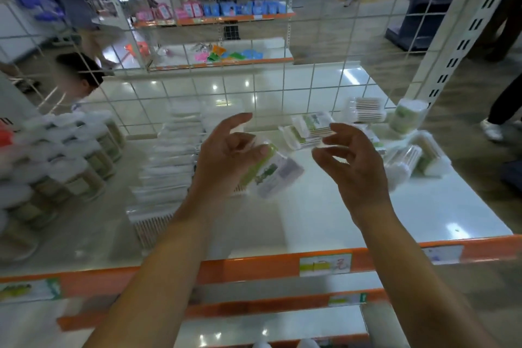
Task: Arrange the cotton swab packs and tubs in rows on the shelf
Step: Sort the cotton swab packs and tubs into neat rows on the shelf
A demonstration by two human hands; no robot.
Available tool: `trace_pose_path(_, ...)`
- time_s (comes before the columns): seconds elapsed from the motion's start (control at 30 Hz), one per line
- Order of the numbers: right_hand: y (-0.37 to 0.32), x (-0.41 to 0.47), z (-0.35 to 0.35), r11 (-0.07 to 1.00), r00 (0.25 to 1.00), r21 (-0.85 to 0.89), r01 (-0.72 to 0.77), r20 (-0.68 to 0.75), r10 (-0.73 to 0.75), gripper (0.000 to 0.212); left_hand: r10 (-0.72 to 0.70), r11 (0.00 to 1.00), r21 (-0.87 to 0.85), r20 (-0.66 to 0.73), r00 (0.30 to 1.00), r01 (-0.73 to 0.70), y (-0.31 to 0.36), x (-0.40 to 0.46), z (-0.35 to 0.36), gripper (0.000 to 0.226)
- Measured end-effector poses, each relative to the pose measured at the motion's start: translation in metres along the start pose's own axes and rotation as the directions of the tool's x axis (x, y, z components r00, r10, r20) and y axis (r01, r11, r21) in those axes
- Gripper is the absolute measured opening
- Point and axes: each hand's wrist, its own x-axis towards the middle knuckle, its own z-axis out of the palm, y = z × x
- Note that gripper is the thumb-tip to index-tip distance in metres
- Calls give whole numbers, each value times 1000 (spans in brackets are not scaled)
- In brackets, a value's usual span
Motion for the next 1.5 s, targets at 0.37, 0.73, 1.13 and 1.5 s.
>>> trace_pose_path(0.37, -5, -13, 25, 998, 966, -59, 14, 259, 2, 37, 45, 990, 126, 94, 995, -56, 4, -9, -6, 30)
trace_pose_path(0.73, -12, -8, 45, 921, 997, 383, -68, 54, 51, 30, -111, 985, -127, 59, 992, 118, -15, -11, -14, 31)
trace_pose_path(1.13, 3, -1, 52, 997, 993, 18, 81, -86, -80, 31, -168, 965, -195, 39, 985, 172, -19, -13, -17, 23)
trace_pose_path(1.5, -9, -2, 58, 995, 975, 95, 27, 216, -47, 34, 83, 952, 290, 76, 994, -101, -16, -18, -19, 25)
